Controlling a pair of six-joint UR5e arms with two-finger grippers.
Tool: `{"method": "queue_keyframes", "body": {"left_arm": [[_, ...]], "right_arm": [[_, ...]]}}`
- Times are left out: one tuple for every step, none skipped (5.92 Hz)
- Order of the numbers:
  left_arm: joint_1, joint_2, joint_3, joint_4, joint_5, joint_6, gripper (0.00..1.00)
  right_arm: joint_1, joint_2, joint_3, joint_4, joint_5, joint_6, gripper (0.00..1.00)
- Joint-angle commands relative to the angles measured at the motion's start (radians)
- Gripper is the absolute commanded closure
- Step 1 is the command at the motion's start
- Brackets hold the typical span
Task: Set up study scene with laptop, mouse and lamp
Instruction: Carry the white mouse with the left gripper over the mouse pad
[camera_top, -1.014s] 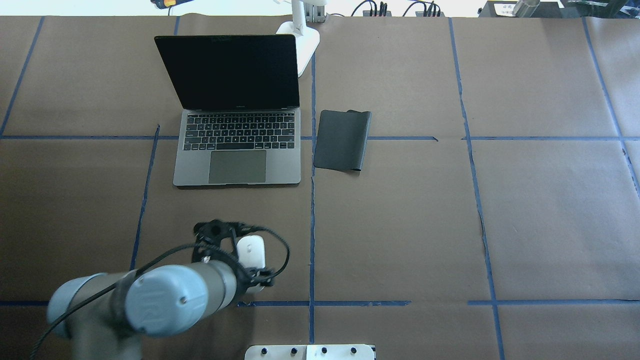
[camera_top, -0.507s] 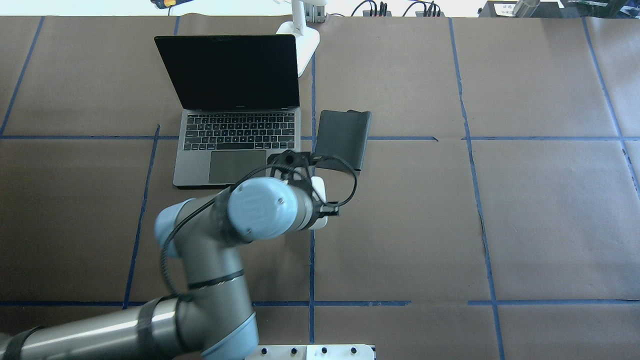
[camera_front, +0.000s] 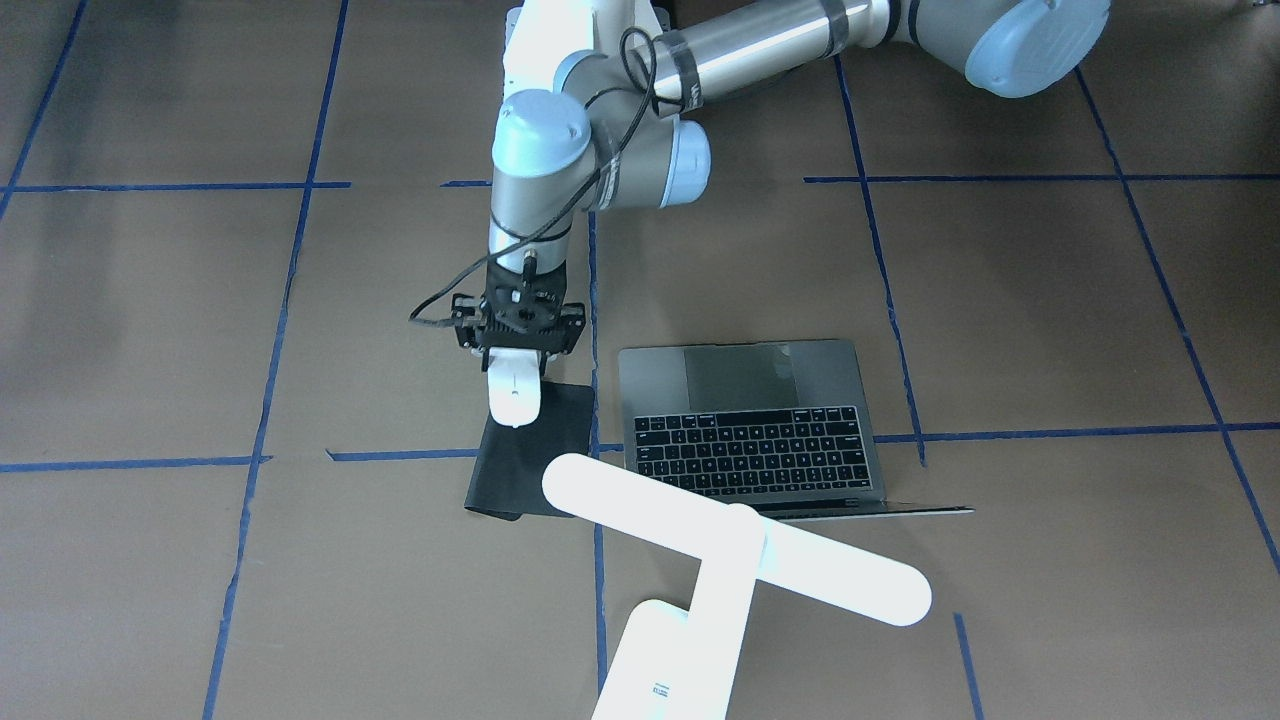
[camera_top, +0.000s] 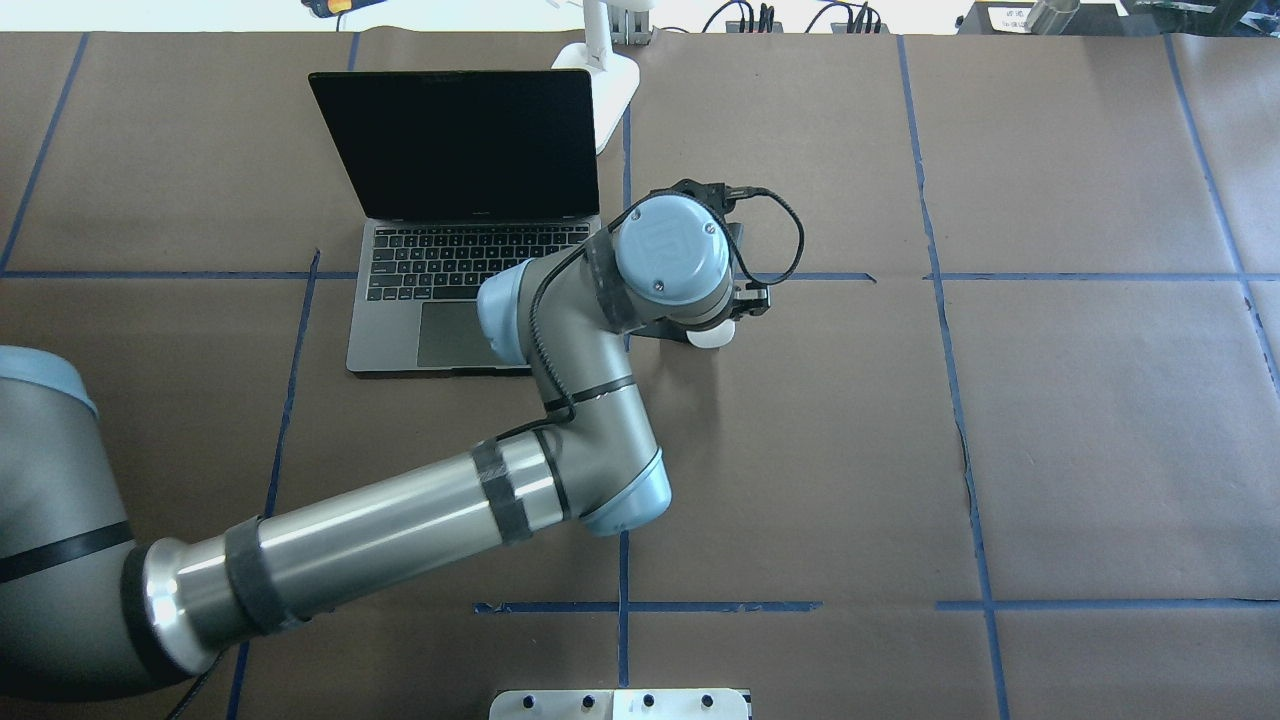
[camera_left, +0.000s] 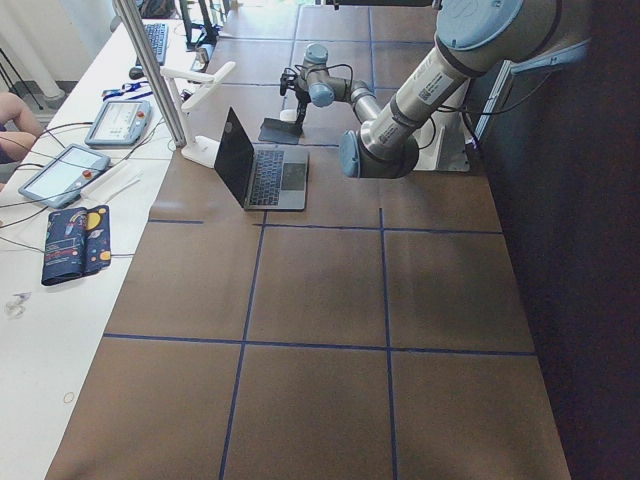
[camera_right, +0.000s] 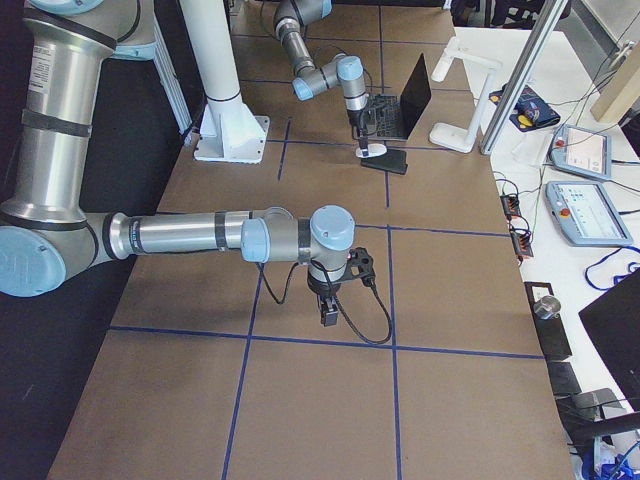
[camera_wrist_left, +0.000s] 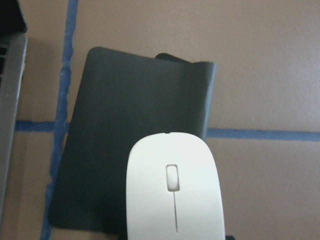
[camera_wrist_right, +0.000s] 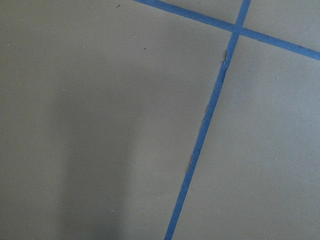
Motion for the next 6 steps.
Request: {"method": "queue_keyframes", "body": {"left_arm": [[-0.033, -0.05, 0.118, -0.061, -0.049, 0.038, 0.43], [-0.038, -0.05, 0.12, -0.061, -0.06, 0.038, 0.0], [-0.065, -0.048, 0.118, -0.058, -0.128, 0.05, 0.0], [-0.069, -0.048, 0.114, -0.056, -0.133, 0.056, 0.0], [-0.078, -0.043, 0.101, -0.044, -0.179, 0.055, 0.0], [-0.096, -0.013, 0.025, 0.038, -0.251, 0.055, 0.0]], "right_arm": [[0.0, 0.001, 0.002, 0.002, 0.007, 0.002, 0.0], [0.0, 0.001, 0.003, 0.002, 0.007, 0.002, 0.0], [0.0, 0.001, 0.003, 0.002, 0.007, 0.002, 0.0], [0.0, 0.002, 0.0, 0.002, 0.024, 0.002, 0.0], [0.0, 0.004, 0.0, 0.002, 0.035, 0.001, 0.0], [-0.002, 0.005, 0.0, 0.002, 0.035, 0.001, 0.0]]}}
